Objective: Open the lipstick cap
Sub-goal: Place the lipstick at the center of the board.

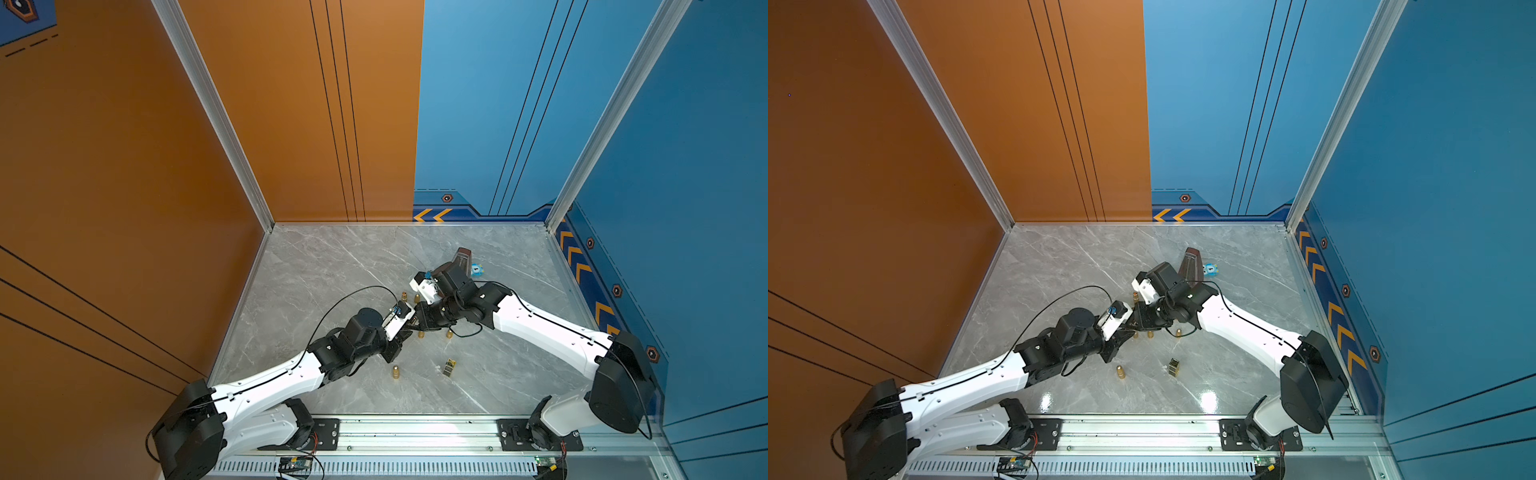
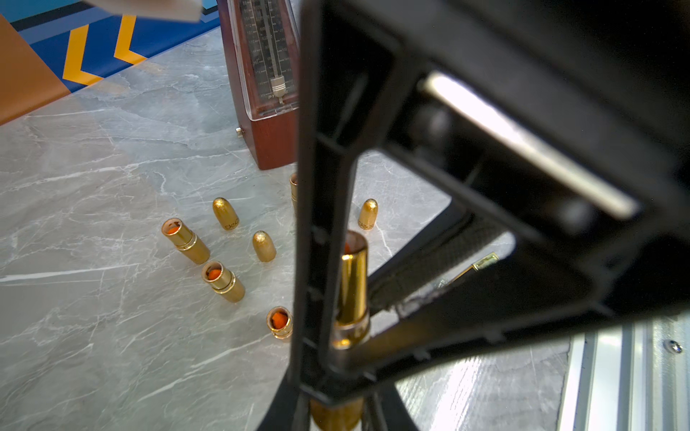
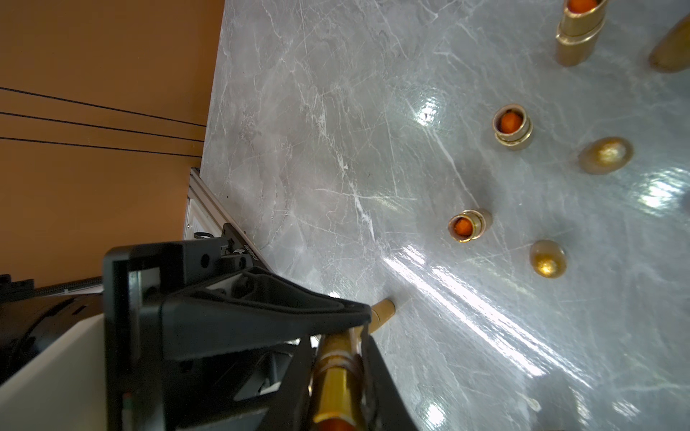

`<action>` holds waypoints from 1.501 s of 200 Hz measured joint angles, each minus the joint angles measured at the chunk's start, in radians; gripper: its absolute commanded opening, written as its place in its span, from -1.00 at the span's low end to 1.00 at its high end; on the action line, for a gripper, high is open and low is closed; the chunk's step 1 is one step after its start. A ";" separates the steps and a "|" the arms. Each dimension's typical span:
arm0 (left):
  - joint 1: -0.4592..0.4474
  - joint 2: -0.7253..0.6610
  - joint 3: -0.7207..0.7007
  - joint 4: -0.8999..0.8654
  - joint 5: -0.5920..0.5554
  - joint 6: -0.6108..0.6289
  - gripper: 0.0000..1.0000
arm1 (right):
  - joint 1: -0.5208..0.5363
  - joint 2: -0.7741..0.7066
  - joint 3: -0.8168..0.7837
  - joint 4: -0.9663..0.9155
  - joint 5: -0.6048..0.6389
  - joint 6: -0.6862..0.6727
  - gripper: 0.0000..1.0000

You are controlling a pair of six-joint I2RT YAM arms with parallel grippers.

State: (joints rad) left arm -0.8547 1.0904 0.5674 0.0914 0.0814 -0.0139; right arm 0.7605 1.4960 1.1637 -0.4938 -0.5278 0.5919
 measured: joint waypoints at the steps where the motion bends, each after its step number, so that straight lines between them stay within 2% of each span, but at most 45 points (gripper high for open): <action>1: 0.000 0.000 0.000 0.001 0.000 0.000 -0.58 | 0.000 -0.001 0.000 -0.001 0.001 0.000 -0.65; 22: -0.002 -0.002 0.000 0.013 -0.007 0.004 -0.13 | 0.001 -0.018 0.000 -0.010 0.037 -0.008 -0.64; 54: -0.003 -0.010 -0.001 0.009 -0.021 -0.005 0.28 | -0.010 -0.044 0.009 -0.062 0.140 -0.034 -0.63; 85: -0.003 -0.029 -0.003 -0.022 -0.039 -0.015 0.59 | -0.011 -0.060 0.012 -0.121 0.265 -0.070 -0.63; 107: -0.003 -0.034 -0.003 -0.055 -0.053 -0.030 0.70 | -0.011 -0.062 0.011 -0.148 0.342 -0.092 -0.63; 108: -0.003 -0.034 -0.003 -0.057 -0.053 -0.031 0.78 | -0.011 -0.062 0.011 -0.149 0.345 -0.092 -0.63; 110: -0.003 -0.035 -0.003 -0.060 -0.055 -0.031 0.81 | -0.011 -0.062 0.011 -0.151 0.352 -0.095 -0.63; 140: -0.003 -0.036 -0.006 -0.084 -0.068 -0.046 0.99 | -0.006 -0.058 0.000 -0.159 0.443 -0.120 -0.64; 254: -0.003 0.018 -0.006 -0.093 -0.113 -0.082 0.97 | 0.014 0.080 -0.116 -0.068 0.593 -0.159 -0.67; 300: -0.003 0.023 -0.006 -0.096 -0.126 -0.085 0.97 | 0.014 0.113 -0.147 -0.010 0.612 -0.167 -0.67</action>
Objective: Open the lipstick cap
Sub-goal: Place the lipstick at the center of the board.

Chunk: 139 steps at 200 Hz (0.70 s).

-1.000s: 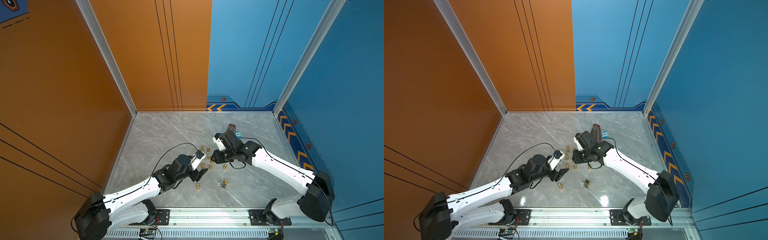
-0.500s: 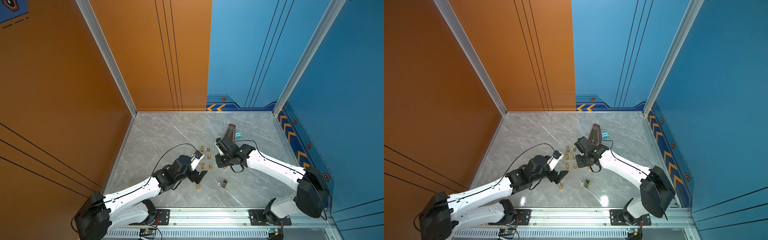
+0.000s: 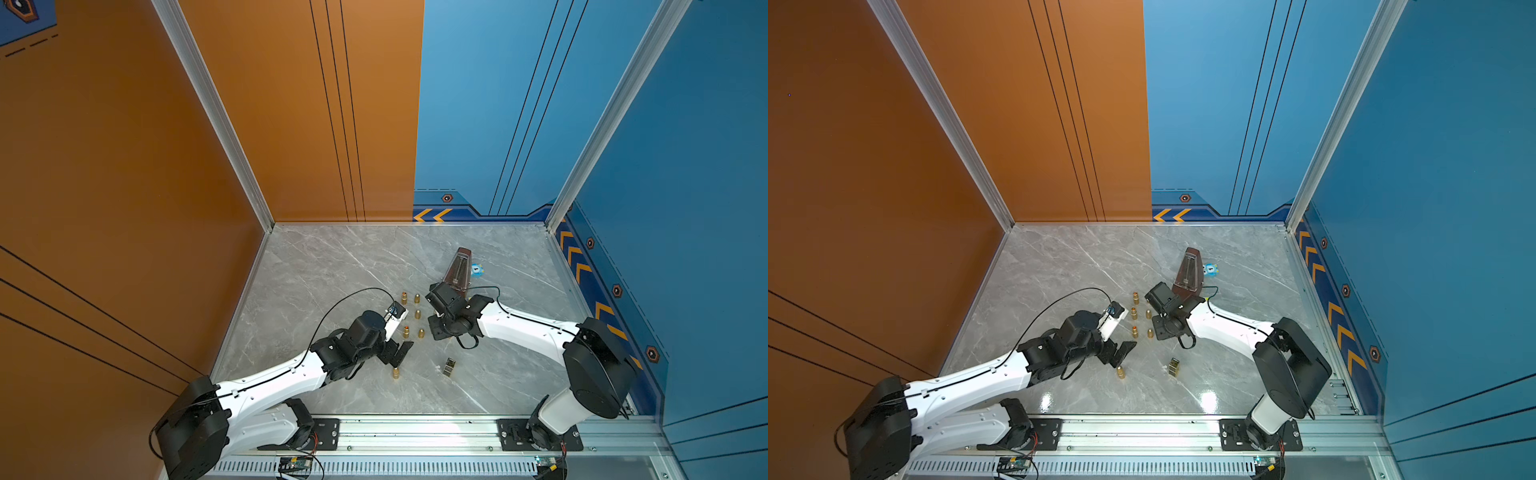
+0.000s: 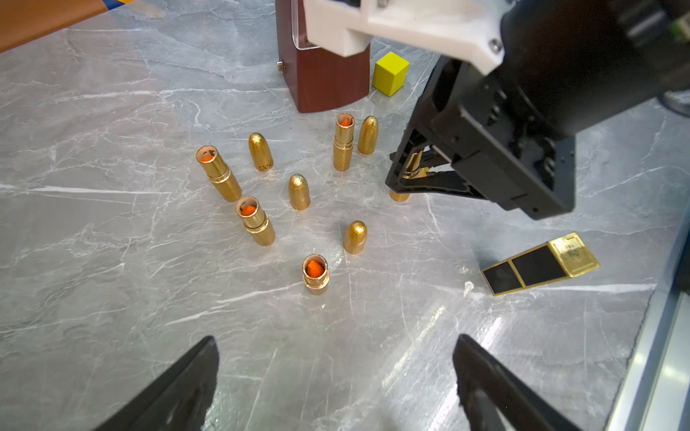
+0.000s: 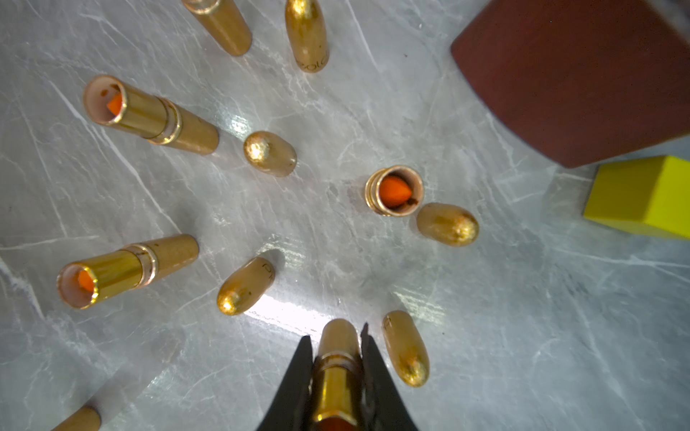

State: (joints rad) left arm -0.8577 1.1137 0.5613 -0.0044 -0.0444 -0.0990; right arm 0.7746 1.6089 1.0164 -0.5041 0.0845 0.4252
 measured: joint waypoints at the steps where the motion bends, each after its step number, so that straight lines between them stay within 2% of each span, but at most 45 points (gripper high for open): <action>1: 0.000 0.000 0.000 0.000 0.000 0.000 0.97 | 0.000 0.001 0.000 0.001 0.000 0.000 -0.67; 139: 0.000 0.000 0.000 0.000 -0.009 0.000 0.97 | 0.002 0.045 -0.058 0.105 0.025 -0.004 -0.65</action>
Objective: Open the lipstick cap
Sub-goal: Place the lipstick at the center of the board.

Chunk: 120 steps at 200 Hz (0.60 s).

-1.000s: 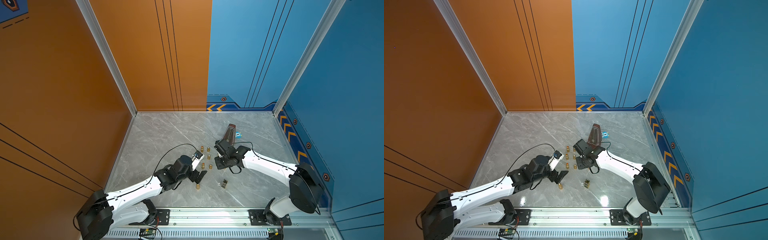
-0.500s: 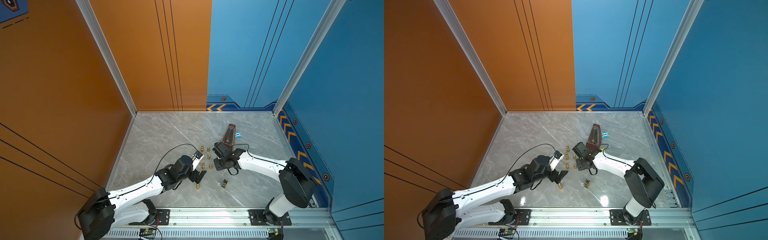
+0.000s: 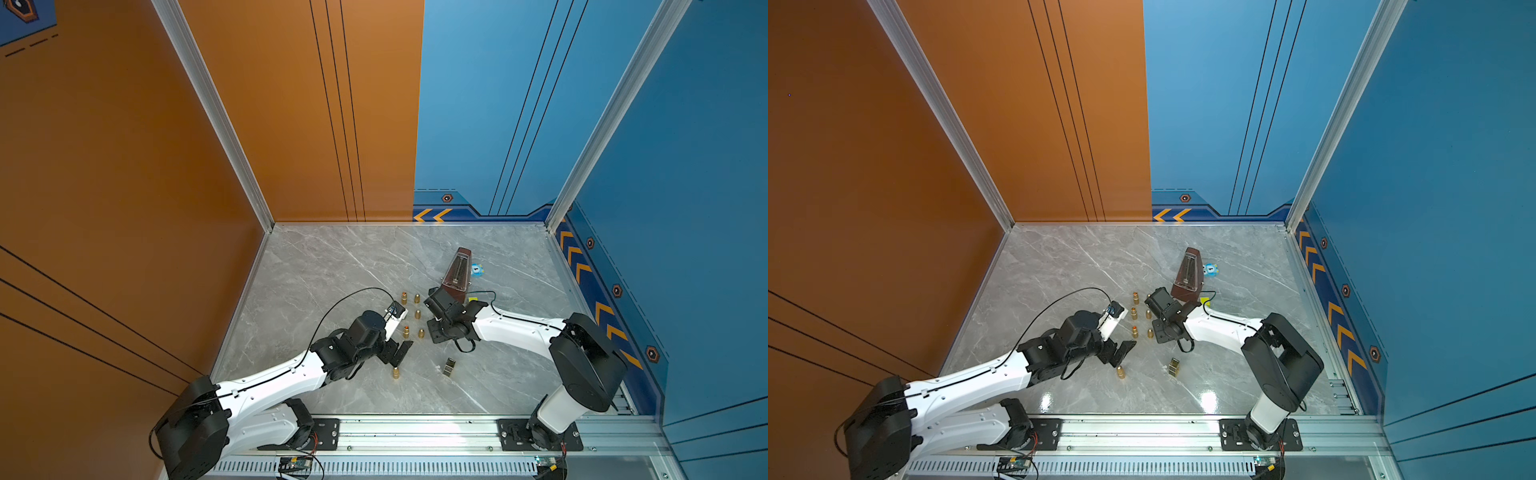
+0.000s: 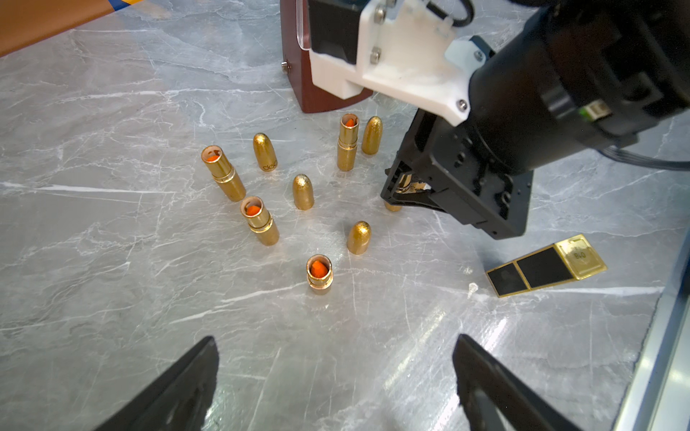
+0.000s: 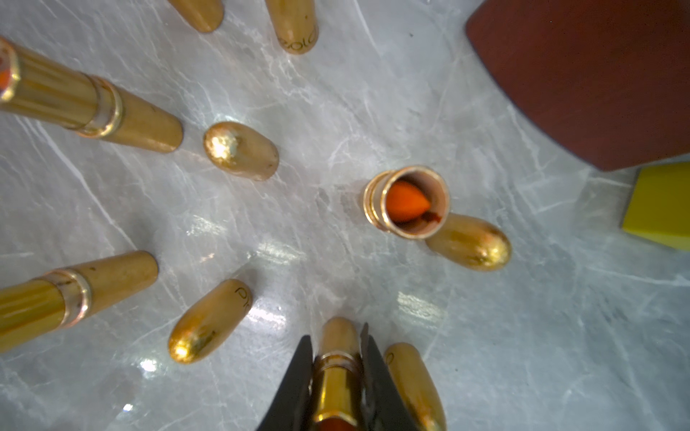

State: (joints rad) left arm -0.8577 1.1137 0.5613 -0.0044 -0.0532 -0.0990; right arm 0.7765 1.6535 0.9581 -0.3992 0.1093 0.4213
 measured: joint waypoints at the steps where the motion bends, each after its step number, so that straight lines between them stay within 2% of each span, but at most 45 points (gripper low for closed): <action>1: 0.000 0.000 0.000 0.000 0.000 0.000 0.97 | 0.000 0.000 0.000 0.001 0.000 0.000 -0.65; 120: 0.000 -0.016 0.000 0.000 0.000 0.000 0.97 | 0.000 0.000 -0.008 0.026 -0.001 -0.006 -0.53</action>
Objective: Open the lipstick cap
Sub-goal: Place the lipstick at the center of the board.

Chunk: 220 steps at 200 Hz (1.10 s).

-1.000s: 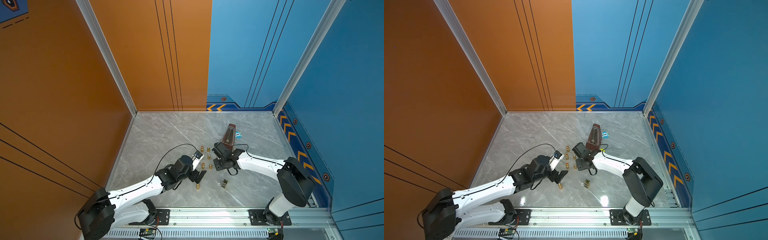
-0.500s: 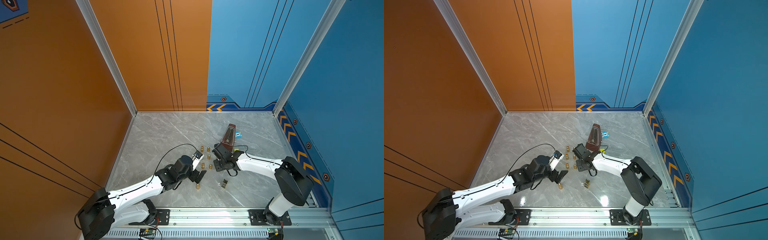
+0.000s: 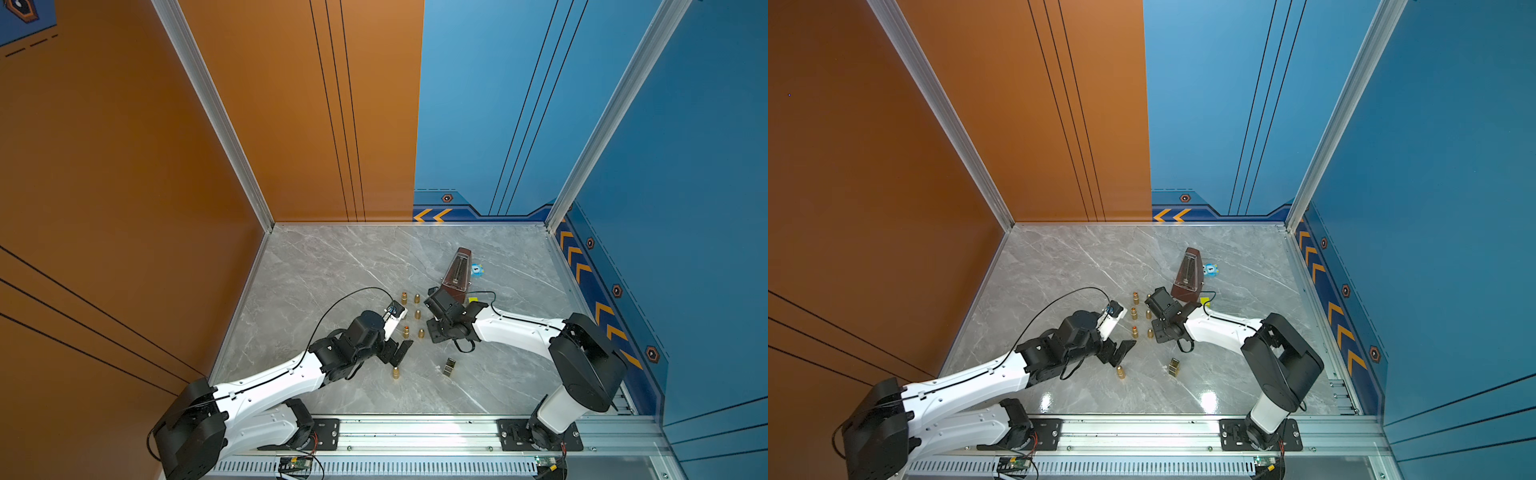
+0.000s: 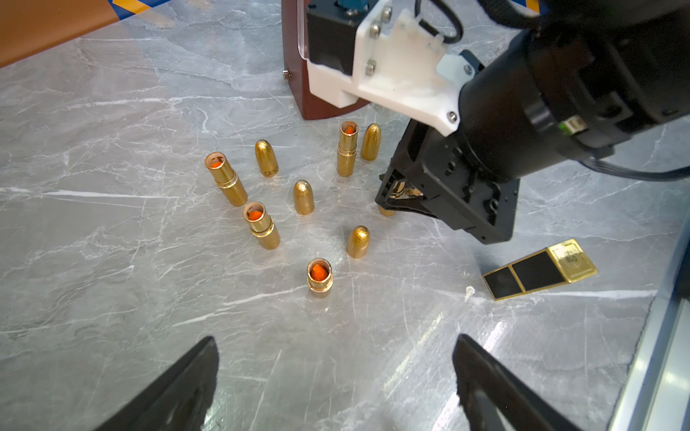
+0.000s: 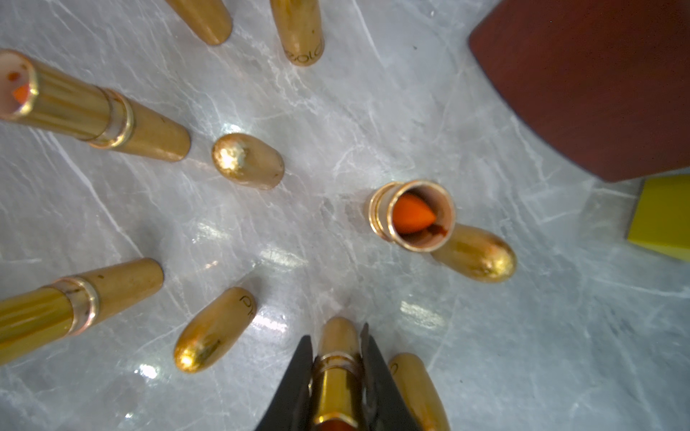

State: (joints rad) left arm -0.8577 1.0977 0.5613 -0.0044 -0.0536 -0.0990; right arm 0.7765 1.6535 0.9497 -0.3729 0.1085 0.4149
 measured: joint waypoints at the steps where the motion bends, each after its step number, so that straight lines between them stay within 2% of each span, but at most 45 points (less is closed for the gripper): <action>1: 0.000 0.000 0.000 0.000 0.000 0.000 0.97 | 0.000 0.000 0.000 0.000 0.000 0.000 -0.53; 87: 0.000 0.000 0.000 0.000 -0.002 0.000 0.97 | 0.000 0.011 0.000 -0.001 -0.003 0.000 -0.42; 149: 0.000 -0.013 0.000 -0.011 -0.012 0.000 0.97 | 0.000 0.006 0.000 -0.016 -0.019 0.000 -0.24; 220: 0.000 -0.121 -0.011 -0.093 -0.050 -0.027 0.97 | 0.024 -0.122 0.048 -0.128 -0.045 0.021 -0.02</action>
State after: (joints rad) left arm -0.8577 0.9768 0.5503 -0.0978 -0.1036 -0.1265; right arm 0.8005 1.5311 0.9981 -0.5011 0.0639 0.4358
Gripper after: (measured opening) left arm 0.985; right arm 0.475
